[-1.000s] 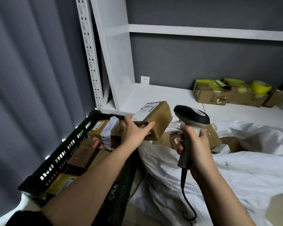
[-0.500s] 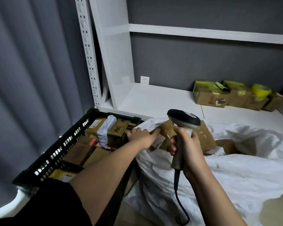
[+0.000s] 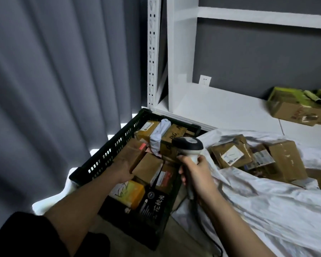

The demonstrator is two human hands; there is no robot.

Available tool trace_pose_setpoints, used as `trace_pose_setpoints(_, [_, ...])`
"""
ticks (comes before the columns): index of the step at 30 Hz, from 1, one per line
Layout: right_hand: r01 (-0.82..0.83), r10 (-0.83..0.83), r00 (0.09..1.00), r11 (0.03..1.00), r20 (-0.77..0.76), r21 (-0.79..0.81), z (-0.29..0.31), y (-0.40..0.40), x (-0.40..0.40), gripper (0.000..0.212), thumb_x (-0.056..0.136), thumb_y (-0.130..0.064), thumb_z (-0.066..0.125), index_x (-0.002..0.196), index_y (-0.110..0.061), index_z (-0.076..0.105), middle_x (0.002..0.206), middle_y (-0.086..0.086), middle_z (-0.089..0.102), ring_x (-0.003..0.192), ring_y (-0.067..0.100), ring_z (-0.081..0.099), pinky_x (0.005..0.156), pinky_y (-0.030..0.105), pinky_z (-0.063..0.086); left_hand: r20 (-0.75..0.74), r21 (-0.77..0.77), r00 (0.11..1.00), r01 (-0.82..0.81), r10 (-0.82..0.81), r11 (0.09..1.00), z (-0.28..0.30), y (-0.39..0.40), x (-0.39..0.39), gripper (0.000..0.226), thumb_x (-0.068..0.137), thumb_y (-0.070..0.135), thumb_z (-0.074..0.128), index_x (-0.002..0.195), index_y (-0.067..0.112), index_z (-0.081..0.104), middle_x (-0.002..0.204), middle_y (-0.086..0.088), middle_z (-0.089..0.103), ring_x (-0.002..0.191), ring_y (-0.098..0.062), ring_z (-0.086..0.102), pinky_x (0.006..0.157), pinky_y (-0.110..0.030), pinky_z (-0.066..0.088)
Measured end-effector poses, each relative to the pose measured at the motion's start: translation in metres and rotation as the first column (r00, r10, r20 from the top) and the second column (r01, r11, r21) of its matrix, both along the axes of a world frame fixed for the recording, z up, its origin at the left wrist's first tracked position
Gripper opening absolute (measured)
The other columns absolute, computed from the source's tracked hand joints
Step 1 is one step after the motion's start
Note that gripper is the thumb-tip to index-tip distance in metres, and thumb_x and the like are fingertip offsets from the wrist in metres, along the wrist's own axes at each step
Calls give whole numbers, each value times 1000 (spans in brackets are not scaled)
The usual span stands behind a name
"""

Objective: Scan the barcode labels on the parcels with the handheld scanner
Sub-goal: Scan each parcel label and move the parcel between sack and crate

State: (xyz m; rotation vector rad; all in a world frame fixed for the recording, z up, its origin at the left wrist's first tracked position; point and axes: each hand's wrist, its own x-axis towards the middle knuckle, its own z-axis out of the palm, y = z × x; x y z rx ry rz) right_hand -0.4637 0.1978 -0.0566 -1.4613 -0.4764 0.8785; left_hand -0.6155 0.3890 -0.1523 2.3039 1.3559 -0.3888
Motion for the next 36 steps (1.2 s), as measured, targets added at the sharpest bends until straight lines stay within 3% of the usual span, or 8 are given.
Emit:
trace_pose_setpoints(7, [-25, 15, 996, 992, -85, -123, -64, 60, -14, 29, 93, -16, 61, 109, -10, 38, 55, 2, 54, 45, 18, 43, 46, 30, 35, -48, -99, 997, 60, -65, 993, -64, 20, 44, 82, 85, 56, 59, 146, 11, 28, 149, -14, 29, 133, -33, 36, 105, -43, 38])
trace_pose_setpoints(13, [71, -91, 988, 984, -125, -162, -103, 92, -3, 27, 92, -14, 61, 104, -13, 37, 53, 3, 53, 46, 20, 43, 50, 34, 35, -246, -1, 969, 11, -10, 1000, -108, 29, 76, 101, 81, 74, 47, 150, 10, 9, 152, -17, 21, 138, -33, 24, 110, -42, 20])
trace_pose_setpoints(18, [64, -84, 989, 984, -118, -167, -109, 94, 2, 32, 92, -15, 60, 115, -9, 39, 58, 4, 54, 47, 18, 44, 50, 33, 37, -269, 143, 957, -73, 109, 987, -137, 23, 92, 104, 76, 75, 53, 147, 12, 12, 143, -20, 29, 127, -33, 34, 104, -39, 28])
trace_pose_setpoints(22, [51, -67, 992, 989, -111, -136, -103, 85, 4, 36, 93, -14, 61, 120, -6, 39, 54, 2, 54, 44, 16, 44, 47, 31, 36, -186, 64, 960, -199, 208, 978, -118, 22, 96, 109, 70, 68, 67, 144, 12, 11, 143, -21, 26, 126, -35, 37, 100, -39, 33])
trace_pose_setpoints(29, [17, -25, 998, 993, -61, -117, -49, 52, 13, 27, 95, -17, 60, 112, -7, 41, 58, 8, 55, 38, 13, 44, 37, 23, 36, 12, -253, 943, -319, 333, 913, -21, 27, 58, 126, 71, 57, 73, 151, 8, -11, 156, -21, 8, 141, -37, 22, 109, -41, 36])
trace_pose_setpoints(31, [2, -3, 1000, 996, -13, -90, -29, 39, 16, 26, 95, -17, 58, 113, -3, 44, 57, 10, 55, 37, 13, 45, 36, 22, 36, 126, -395, 907, -326, 403, 859, 13, 16, 45, 114, 73, 52, 74, 151, 5, 6, 150, -19, 27, 132, -32, 39, 104, -38, 42])
trace_pose_setpoints(34, [-19, 21, 999, 998, 39, -61, 1, 16, 18, 20, 96, -18, 57, 104, -3, 46, 54, 10, 56, 37, 15, 47, 38, 23, 37, 296, -649, 806, -223, 512, 727, 59, -11, 32, 42, 88, 33, 65, 115, 5, 52, 96, -6, 62, 81, -13, 62, 63, -21, 54])
trace_pose_setpoints(36, [-38, 41, 997, 998, 64, -48, 18, -1, 19, 17, 96, -18, 56, 99, -4, 46, 52, 11, 56, 38, 18, 47, 39, 25, 37, 371, -729, 732, -151, 571, 668, 75, -30, 26, 36, 86, 32, 67, 113, 11, 56, 93, -3, 67, 82, -11, 64, 64, -19, 54])
